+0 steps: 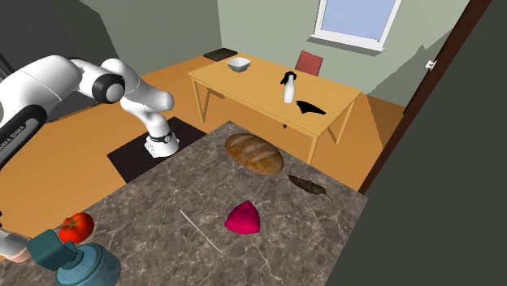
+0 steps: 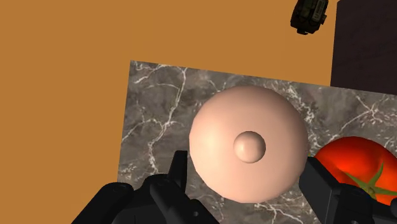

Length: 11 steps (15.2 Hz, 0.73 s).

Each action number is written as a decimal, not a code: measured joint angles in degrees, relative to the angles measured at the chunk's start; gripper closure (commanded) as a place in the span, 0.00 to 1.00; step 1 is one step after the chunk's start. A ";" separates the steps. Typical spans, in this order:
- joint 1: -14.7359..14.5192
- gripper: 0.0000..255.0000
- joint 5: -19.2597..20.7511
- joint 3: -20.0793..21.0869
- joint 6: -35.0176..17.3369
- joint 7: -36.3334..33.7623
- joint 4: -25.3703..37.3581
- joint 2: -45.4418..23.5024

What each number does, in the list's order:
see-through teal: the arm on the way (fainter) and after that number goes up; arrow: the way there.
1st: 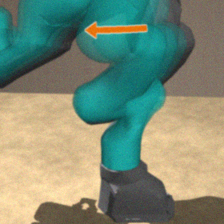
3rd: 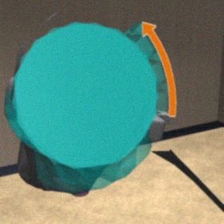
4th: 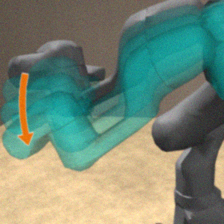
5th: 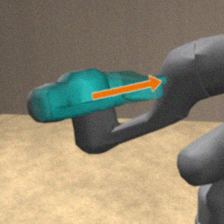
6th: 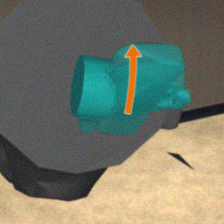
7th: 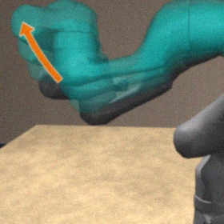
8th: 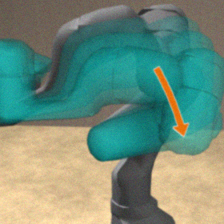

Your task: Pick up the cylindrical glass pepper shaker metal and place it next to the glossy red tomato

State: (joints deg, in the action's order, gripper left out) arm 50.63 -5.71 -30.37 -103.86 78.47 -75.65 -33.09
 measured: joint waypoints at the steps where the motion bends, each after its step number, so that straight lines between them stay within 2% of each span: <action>1: -0.04 1.00 -0.07 0.06 -0.66 -0.06 -0.52 -0.16; 5: -0.17 1.00 -0.30 0.25 -3.16 -0.17 -2.54 -0.73; 11: -0.24 1.00 -0.33 0.28 -3.67 -0.22 -3.01 -0.76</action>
State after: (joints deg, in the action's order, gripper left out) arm 50.39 -6.04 -30.09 -107.53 78.25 -78.66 -33.85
